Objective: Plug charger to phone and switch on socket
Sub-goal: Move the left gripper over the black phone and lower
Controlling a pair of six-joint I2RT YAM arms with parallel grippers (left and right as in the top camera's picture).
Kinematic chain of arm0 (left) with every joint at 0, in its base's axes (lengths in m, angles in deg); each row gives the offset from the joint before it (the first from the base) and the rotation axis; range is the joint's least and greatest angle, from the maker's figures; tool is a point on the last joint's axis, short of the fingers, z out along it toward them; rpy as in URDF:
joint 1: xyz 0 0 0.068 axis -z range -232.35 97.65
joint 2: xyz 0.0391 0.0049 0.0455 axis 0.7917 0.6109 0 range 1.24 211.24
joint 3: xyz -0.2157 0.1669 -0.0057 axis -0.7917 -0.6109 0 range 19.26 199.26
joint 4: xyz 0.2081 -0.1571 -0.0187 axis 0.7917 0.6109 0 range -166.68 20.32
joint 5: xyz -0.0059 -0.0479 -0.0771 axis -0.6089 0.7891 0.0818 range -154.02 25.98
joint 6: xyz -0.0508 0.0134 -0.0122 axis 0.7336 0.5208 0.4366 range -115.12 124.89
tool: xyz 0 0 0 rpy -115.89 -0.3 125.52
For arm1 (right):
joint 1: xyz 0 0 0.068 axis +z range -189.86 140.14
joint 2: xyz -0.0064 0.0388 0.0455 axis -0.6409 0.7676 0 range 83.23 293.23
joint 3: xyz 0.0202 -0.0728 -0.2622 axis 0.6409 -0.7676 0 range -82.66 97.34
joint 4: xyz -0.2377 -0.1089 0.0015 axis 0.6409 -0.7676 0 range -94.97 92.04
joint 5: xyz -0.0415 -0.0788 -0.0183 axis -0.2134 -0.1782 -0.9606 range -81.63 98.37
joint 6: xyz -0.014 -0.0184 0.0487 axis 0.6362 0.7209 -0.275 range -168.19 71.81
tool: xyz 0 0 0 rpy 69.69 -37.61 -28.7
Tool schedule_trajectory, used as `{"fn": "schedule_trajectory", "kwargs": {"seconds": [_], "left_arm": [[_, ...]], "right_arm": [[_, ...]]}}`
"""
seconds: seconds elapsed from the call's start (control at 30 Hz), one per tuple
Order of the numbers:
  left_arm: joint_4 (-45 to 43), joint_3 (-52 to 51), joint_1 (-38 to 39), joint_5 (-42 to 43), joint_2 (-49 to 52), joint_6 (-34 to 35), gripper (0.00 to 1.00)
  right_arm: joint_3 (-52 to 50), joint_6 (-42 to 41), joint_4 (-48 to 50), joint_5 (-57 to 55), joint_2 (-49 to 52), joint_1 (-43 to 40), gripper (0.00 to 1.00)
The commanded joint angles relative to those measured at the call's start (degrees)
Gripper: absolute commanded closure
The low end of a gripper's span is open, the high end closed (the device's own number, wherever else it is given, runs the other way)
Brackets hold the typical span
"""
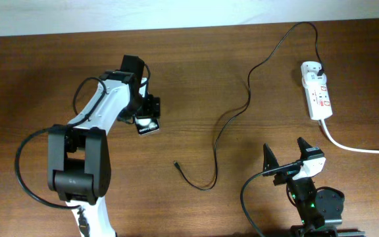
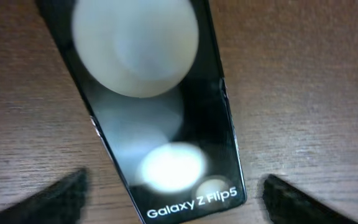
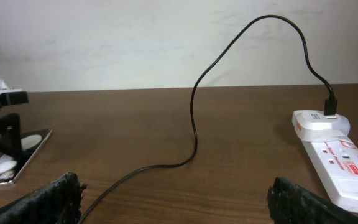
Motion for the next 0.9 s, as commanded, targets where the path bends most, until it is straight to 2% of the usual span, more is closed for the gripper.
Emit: {"fn": "schedule_trajectory", "kwargs": {"seconds": [0.0,0.63,0.73,0.87], "left_arm": [[-1.16,0.72,-0.31,-1.09,0.37,0.46,0.01],[-2.34,0.72,-0.31,-1.14,0.66,0.61,0.01],[-2.54,0.7,-0.31,-5.75,1.29,5.9,0.01],[-3.17,0.7,-0.31,-6.43,4.48,7.74,0.0]], "right_arm": [[-0.26,-0.02,-0.42,-0.15,-0.22,0.42,0.01],[-0.26,-0.02,-0.42,-0.15,-0.22,0.42,0.01],[-0.26,-0.02,-0.42,-0.15,-0.22,0.42,0.01],[-0.26,-0.02,-0.42,-0.15,-0.22,0.42,0.01]]}}
